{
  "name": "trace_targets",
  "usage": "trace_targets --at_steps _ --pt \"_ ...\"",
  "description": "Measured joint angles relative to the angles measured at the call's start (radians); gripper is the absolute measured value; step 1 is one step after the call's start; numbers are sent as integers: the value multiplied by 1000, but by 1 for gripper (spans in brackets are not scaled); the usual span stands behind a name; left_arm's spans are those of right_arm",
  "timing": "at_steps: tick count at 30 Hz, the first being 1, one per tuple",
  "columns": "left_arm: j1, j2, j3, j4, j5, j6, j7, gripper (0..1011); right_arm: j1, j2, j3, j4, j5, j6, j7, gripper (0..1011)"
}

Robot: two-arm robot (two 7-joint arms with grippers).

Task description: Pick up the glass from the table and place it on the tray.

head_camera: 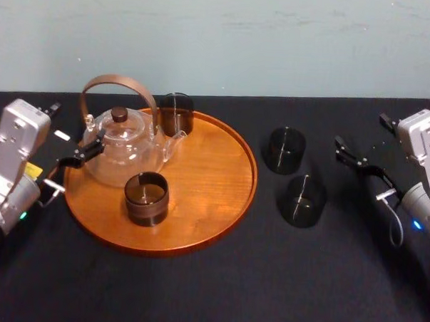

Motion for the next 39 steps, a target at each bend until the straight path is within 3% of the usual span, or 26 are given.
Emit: trace_targets --at_steps 39 --pt "0 0 0 0 0 0 0 1001 -5 -1 7 -1 2 1 22 1002"
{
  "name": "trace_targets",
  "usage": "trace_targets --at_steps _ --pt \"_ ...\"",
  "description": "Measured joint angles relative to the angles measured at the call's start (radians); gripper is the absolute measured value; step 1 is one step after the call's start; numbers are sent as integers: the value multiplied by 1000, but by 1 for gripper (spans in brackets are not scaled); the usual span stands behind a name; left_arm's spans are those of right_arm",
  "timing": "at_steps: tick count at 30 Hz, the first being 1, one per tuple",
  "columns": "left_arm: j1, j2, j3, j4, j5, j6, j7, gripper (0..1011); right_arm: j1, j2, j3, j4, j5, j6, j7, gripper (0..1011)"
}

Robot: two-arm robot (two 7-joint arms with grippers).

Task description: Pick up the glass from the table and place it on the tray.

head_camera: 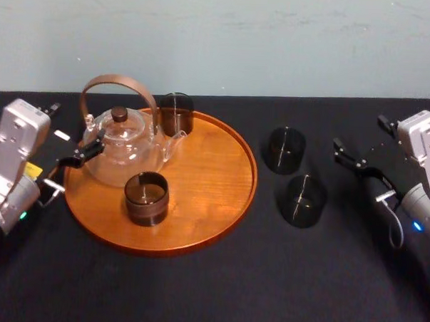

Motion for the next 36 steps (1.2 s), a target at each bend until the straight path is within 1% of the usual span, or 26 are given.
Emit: trace_targets --at_steps 6,15,21,28,36 --pt "0 0 0 0 0 0 0 1001 -35 15 16 -46 28 25 53 1002" --pt "0 0 0 0 0 0 0 1001 -116 45 50 -138 103 57 142 1002" --pt "0 0 0 0 0 0 0 1001 -160 60 67 -187 114 68 169 1002" --pt "0 0 0 0 0 0 0 1001 -186 63 78 -214 116 77 197 1002" --pt "0 0 0 0 0 0 0 1001 -191 51 85 -215 133 96 244 1002"
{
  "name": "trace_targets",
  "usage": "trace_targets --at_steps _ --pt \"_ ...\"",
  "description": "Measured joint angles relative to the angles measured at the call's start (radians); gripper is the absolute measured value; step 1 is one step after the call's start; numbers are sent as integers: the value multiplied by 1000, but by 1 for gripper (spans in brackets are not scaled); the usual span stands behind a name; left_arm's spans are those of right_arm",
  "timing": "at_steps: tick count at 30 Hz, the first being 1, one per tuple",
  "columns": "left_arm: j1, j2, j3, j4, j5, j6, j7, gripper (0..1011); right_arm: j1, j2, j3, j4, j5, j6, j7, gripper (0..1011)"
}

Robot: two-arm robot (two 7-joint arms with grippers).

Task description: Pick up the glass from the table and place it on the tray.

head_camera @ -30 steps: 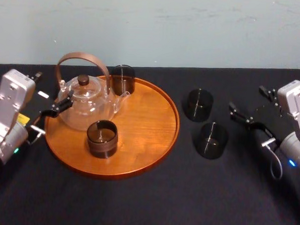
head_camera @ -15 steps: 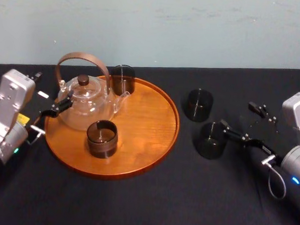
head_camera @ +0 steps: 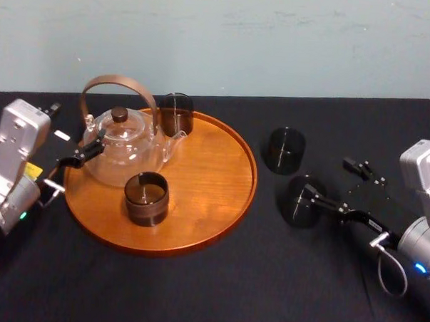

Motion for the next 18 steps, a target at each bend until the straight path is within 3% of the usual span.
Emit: trace_targets --at_steps 10,18 --pt "0 0 0 0 0 0 0 1001 22 -32 16 42 62 64 83 1002" --pt "0 0 0 0 0 0 0 1001 38 -52 21 68 81 117 133 1002"
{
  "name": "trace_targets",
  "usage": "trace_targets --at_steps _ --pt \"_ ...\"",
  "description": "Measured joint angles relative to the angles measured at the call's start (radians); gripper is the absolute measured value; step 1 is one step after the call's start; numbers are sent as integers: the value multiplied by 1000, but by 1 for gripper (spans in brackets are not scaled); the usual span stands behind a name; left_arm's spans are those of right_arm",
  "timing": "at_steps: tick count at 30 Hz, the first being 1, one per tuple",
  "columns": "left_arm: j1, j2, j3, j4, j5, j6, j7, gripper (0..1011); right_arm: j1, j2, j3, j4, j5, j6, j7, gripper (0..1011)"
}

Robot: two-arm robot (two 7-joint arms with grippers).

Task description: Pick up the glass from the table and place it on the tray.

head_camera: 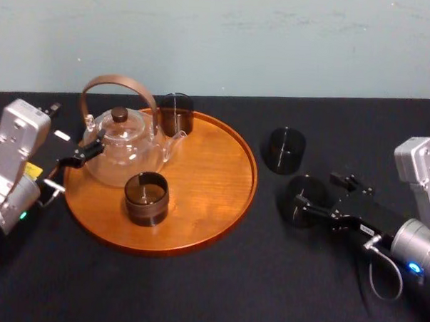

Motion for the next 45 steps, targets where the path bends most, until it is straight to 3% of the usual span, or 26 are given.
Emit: trace_targets --at_steps 12,33,45 --pt "0 0 0 0 0 0 0 1001 14 -28 -6 35 -31 40 27 1002" --pt "0 0 0 0 0 0 0 1001 15 -56 3 62 -60 55 50 1002" --pt "0 0 0 0 0 0 0 1001 48 -83 1 101 -71 59 52 1002"
